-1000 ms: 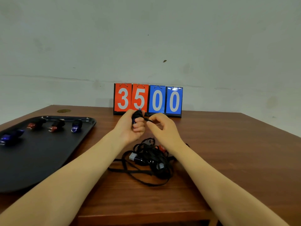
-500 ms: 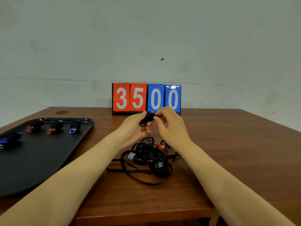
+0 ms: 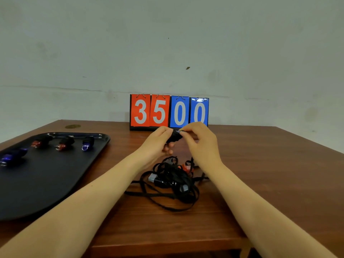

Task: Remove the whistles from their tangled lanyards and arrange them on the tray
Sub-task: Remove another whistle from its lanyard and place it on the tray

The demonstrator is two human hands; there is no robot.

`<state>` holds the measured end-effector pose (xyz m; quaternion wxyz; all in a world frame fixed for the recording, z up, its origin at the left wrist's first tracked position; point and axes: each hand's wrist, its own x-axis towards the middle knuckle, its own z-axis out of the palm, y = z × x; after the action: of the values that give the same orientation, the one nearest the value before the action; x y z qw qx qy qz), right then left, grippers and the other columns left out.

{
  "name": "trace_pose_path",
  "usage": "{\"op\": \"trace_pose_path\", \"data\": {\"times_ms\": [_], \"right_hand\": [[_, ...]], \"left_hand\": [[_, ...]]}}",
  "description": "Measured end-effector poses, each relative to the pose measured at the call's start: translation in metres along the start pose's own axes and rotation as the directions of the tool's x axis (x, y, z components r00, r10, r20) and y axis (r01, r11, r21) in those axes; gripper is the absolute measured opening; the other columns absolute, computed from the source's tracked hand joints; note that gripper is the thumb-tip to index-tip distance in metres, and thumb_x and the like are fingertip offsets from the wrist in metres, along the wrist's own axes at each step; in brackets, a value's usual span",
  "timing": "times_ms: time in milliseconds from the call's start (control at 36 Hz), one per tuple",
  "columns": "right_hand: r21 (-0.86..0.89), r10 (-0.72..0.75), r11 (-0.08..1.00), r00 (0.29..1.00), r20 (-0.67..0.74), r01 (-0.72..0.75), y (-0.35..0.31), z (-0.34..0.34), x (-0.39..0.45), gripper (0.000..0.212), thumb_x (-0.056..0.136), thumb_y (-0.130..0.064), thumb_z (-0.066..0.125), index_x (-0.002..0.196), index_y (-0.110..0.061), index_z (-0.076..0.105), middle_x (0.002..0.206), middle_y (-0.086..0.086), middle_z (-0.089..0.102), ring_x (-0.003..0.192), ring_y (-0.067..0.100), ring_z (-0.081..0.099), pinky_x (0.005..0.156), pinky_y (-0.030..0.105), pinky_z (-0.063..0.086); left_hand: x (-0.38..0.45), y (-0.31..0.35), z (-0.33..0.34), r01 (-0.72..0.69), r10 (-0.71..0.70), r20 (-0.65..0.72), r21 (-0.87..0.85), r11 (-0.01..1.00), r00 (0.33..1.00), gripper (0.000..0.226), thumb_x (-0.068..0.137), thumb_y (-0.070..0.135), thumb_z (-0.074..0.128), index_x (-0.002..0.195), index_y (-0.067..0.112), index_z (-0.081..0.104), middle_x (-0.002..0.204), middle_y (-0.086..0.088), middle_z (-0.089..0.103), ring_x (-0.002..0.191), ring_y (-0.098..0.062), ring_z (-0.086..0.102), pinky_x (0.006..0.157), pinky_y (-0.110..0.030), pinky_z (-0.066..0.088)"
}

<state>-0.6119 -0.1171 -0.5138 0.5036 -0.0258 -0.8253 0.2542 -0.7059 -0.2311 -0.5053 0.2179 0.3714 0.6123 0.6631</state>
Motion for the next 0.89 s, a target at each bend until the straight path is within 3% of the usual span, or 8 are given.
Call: {"op": "trace_pose_path", "data": {"times_ms": [83,167,250,333,500,667,778,889], "right_hand": [[0.171,0.212,0.959,0.973,0.095,-0.226,-0.003,0.000,0.001,0.013,0.092,-0.018,0.062,0.089,-0.031,0.066,0.087,-0.016,0.066,0.082,0.001,0.062,0.079,0.013,0.049],[0.288,0.323,0.885,0.928,0.187,-0.366,-0.004,-0.001,0.003,0.012,0.093,-0.017,0.060,0.091,-0.025,0.069,0.089,-0.009,0.069,0.074,0.007,0.066,0.079,0.025,0.056],[0.411,0.396,0.774,0.875,0.278,-0.481,-0.004,-0.001,0.005,0.011,0.093,-0.015,0.060,0.096,-0.015,0.071,0.095,0.003,0.070,0.080,0.015,0.068,0.082,0.031,0.058],[0.556,0.431,0.613,0.827,0.360,-0.562,-0.005,-0.002,0.006,0.013,0.092,-0.013,0.061,0.098,-0.006,0.068,0.095,0.012,0.067,0.084,0.020,0.065,0.080,0.028,0.055],[0.693,0.444,0.379,0.778,0.445,-0.613,-0.009,-0.003,0.008,0.014,0.095,-0.014,0.055,0.099,-0.005,0.064,0.077,0.004,0.065,0.065,0.011,0.058,0.065,0.022,0.048],[0.630,0.473,0.448,0.766,0.435,-0.635,-0.011,-0.001,0.007,0.013,0.094,-0.018,0.059,0.093,-0.006,0.064,0.069,0.005,0.060,0.060,0.011,0.057,0.058,0.019,0.048],[0.590,0.491,0.495,0.766,0.415,-0.638,-0.012,0.002,0.006,0.017,0.093,-0.023,0.060,0.087,-0.008,0.064,0.066,0.004,0.060,0.060,0.012,0.057,0.058,0.021,0.047],[0.551,0.521,0.549,0.773,0.361,-0.628,-0.011,0.004,0.007,0.021,0.092,-0.027,0.062,0.085,-0.008,0.066,0.068,0.006,0.062,0.062,0.014,0.057,0.061,0.023,0.048]], "left_hand": [[0.001,-0.003,-0.001,0.004,-0.004,-0.009,0.023,1.000,1.000,0.023,0.104,0.026,0.036,0.102,0.014,0.056,0.058,0.004,0.047,0.054,-0.009,0.041,0.063,-0.027,0.045],[0.001,-0.004,0.001,0.056,-0.058,-0.034,-0.071,0.996,0.998,0.023,0.103,0.025,0.035,0.099,0.014,0.054,0.056,0.004,0.042,0.048,-0.007,0.039,0.060,-0.028,0.040],[0.001,-0.004,0.003,0.064,-0.067,-0.057,-0.059,0.996,0.996,0.020,0.102,0.025,0.036,0.094,0.016,0.052,0.058,0.005,0.042,0.044,-0.006,0.036,0.051,-0.025,0.036],[0.000,-0.002,0.003,0.062,-0.061,-0.056,-0.001,0.998,0.997,0.016,0.100,0.028,0.040,0.105,0.016,0.050,0.070,0.004,0.040,0.051,-0.008,0.039,0.044,-0.021,0.035],[-0.003,0.001,0.002,-0.040,0.042,-0.028,0.057,0.998,0.999,0.018,0.102,0.031,0.040,0.094,0.021,0.052,0.069,0.003,0.048,0.050,-0.004,0.042,0.045,-0.019,0.036],[-0.002,-0.004,0.001,-0.040,0.048,-0.083,0.097,0.994,0.995,0.022,0.101,0.029,0.038,0.096,0.019,0.057,0.068,0.000,0.054,0.050,-0.006,0.045,0.047,-0.020,0.039],[-0.002,-0.002,0.005,0.058,-0.058,-0.077,-0.003,0.998,0.995,0.031,0.101,0.042,0.039,0.111,0.019,0.057,0.069,-0.010,0.056,0.059,-0.018,0.057,0.063,-0.026,0.050],[-0.002,-0.001,0.007,0.093,-0.095,-0.059,-0.031,0.995,0.994,0.028,0.099,0.044,0.045,0.104,0.019,0.056,0.052,0.006,0.044,0.045,-0.008,0.036,0.044,-0.022,0.030]]}}
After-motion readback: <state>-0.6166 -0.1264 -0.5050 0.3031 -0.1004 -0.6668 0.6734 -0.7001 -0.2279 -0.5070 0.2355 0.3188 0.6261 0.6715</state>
